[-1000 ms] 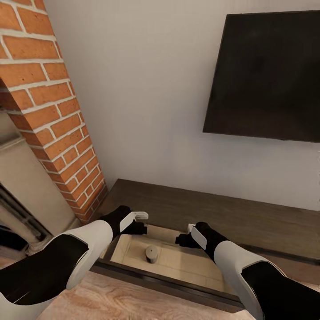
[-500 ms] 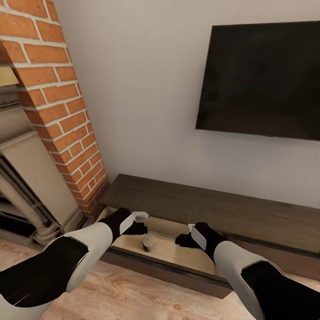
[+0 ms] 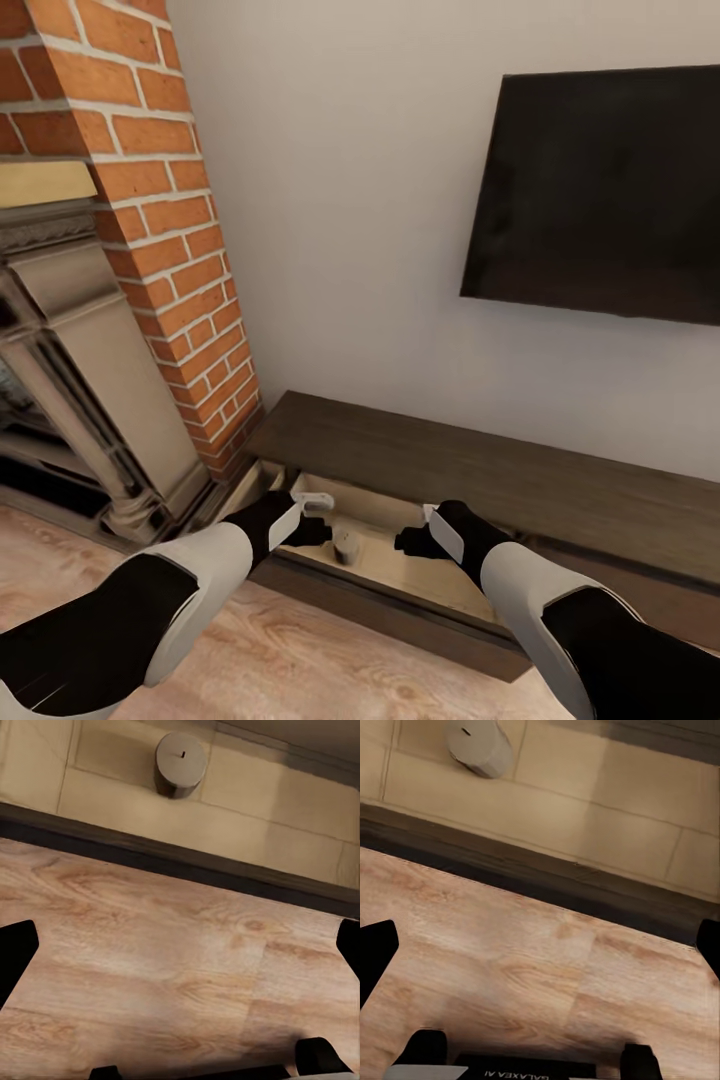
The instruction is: Place each of the two pumpkins and all three candles from the living room inside a cabinet in the living room (use any cabinet), then make sure every cabinet is closed, and position the cauldron so it is next to a table in the living room.
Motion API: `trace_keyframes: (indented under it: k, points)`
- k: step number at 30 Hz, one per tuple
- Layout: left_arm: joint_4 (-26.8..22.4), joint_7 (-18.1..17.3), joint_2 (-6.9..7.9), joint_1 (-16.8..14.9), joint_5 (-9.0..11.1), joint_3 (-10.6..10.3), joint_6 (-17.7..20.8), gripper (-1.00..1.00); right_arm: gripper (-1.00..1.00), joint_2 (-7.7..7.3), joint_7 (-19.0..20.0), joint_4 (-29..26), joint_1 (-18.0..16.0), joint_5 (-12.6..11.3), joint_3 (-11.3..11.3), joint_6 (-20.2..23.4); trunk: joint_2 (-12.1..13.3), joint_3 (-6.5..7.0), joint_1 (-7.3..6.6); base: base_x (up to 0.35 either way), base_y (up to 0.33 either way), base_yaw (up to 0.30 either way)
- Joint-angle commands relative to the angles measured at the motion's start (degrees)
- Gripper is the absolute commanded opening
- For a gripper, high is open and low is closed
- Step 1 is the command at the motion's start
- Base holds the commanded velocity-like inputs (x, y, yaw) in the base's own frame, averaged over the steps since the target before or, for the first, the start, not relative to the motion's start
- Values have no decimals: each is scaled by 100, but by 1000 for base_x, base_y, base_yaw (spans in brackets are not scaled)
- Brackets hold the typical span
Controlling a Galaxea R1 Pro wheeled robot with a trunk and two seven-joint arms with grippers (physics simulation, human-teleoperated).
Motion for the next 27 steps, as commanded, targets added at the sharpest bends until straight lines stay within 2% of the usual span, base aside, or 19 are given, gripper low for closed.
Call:
trace_keyframes:
  k: [1,14,19,23,27]
  points:
    - [-11,38,-1,11,61,-31,23,100,100,0,-44,-12,1,-62,34,29,-3,3,-2,-270,0,156]
    - [-10,39,-1,200,61,-31,6,100,100,18,-44,5,-1,-62,42,36,-3,110,-2,-305,0,165]
    - [-11,48,-1,284,67,-30,-1,100,100,81,-44,320,-1,-62,44,-14,-3,150,-2,-300,0,173]
    - [-1,84,-1,299,66,-28,-16,100,100,170,-44,391,2,-57,43,-25,-3,182,-2,-95,0,174]
    - [104,112,-1,389,76,-22,-273,100,100,202,-44,449,13,-58,45,-31,-3,214,-2,-18,0,174]
